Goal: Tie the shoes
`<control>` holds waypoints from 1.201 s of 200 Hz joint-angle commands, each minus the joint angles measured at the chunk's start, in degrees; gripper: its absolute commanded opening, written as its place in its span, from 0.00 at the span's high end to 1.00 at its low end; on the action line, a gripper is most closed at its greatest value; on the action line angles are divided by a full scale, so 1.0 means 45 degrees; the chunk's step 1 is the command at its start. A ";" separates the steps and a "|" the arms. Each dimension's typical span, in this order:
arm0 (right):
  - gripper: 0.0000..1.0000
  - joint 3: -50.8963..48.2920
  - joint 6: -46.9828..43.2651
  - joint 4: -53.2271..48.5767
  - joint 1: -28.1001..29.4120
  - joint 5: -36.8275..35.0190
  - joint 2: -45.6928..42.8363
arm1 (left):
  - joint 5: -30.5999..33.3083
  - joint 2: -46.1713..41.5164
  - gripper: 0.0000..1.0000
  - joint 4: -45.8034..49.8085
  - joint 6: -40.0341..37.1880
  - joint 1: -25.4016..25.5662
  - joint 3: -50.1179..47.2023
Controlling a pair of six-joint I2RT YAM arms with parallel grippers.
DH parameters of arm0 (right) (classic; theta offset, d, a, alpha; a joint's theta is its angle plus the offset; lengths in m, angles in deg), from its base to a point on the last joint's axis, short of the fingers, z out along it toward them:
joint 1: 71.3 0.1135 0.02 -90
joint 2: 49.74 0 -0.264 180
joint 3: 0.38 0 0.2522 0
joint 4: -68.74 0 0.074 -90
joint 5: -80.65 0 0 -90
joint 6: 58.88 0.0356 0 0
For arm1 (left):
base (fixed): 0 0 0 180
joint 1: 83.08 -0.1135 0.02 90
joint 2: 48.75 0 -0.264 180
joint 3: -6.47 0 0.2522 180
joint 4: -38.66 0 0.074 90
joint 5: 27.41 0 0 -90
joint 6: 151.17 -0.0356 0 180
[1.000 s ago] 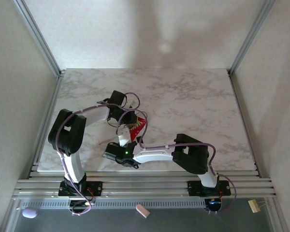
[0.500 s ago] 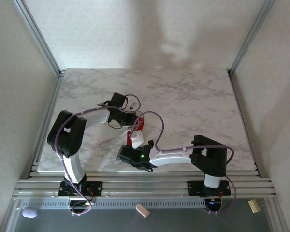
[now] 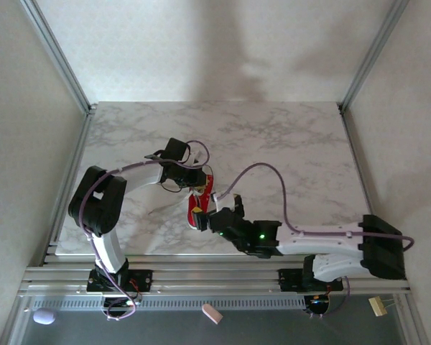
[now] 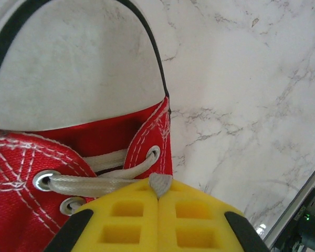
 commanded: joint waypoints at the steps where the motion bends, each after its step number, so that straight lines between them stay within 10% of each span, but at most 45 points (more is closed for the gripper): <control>1: 0.01 -0.0370 -0.1389 0.1651 -0.0511 0.0963 -0.0763 | -0.0262 -0.0074 1.00 0.0850 0.0039 0.0054 0.0154; 41: 0.02 0.1734 -0.3451 -0.0402 -0.0926 0.3343 0.0591 | -0.0402 0.0117 1.00 0.1607 -0.0294 -0.0018 0.0772; 77: 0.24 0.3426 -0.5082 -0.1290 -0.0746 0.5686 0.2671 | -0.0793 0.0464 1.00 0.2255 -0.0639 -0.0117 0.1313; 136: 0.43 0.7419 -0.7547 -0.3014 0.0283 0.3272 0.7667 | -0.1093 0.0662 1.00 0.3022 -0.1151 -0.0311 0.1735; 240: 0.48 1.2903 -0.9396 -0.4247 -0.0312 0.0597 1.3061 | -0.0956 0.0896 1.00 0.3406 -0.1491 -0.0413 0.1931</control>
